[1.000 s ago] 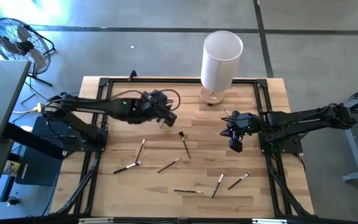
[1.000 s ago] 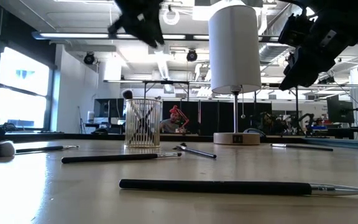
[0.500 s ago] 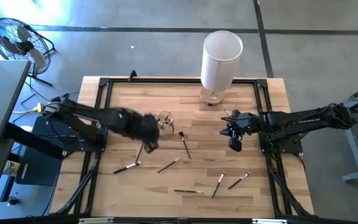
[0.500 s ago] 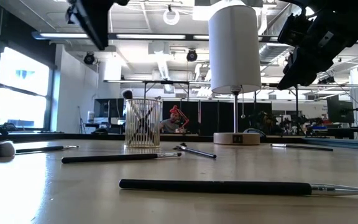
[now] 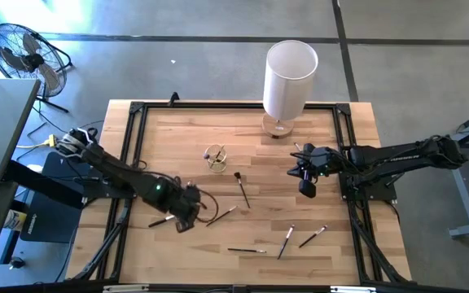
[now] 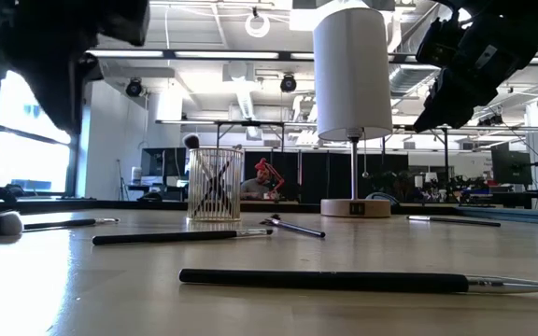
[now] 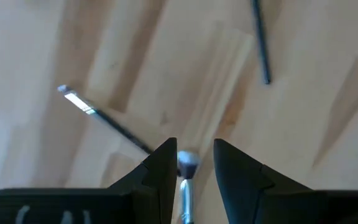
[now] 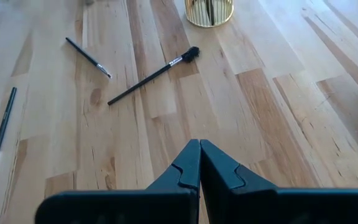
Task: Put items in baskets/containers
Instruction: Put the black powder brush into the yellow holder
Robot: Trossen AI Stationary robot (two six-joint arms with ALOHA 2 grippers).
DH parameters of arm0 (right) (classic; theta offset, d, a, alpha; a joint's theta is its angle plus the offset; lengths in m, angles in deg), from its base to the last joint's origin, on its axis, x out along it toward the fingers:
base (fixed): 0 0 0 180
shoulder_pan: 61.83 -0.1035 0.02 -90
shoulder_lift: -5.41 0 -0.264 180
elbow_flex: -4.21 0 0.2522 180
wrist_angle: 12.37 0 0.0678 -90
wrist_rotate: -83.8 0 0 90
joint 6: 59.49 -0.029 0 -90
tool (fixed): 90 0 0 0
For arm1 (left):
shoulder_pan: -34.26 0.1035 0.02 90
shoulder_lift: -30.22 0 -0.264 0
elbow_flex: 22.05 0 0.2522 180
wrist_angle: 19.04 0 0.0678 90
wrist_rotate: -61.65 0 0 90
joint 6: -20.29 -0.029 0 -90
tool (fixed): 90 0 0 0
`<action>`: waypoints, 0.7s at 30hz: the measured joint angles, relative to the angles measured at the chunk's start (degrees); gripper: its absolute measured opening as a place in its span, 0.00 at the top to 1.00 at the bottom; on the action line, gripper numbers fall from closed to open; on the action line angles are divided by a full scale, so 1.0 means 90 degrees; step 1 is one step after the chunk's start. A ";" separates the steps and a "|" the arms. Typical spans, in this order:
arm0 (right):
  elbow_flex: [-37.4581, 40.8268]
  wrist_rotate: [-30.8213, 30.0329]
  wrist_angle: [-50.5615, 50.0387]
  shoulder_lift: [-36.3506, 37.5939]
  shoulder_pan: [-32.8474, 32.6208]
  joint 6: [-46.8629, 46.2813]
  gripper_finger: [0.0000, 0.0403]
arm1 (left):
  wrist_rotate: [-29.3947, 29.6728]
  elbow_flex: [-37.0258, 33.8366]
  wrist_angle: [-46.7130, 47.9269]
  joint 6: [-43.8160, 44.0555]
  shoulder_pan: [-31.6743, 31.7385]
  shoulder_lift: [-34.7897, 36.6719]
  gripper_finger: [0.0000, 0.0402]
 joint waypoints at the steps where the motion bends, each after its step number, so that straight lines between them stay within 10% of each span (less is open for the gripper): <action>1: 0.0000 -0.0002 0.0005 0.0000 0.0001 -0.0007 1.00 | -0.0027 -0.0138 -0.0219 -0.0012 -0.0046 0.0000 0.74; 21: 0.0000 -0.0002 0.0154 0.0000 0.0001 -0.0177 1.00 | -0.0780 -0.1042 -0.0952 -0.0350 -0.0140 -0.0459 0.74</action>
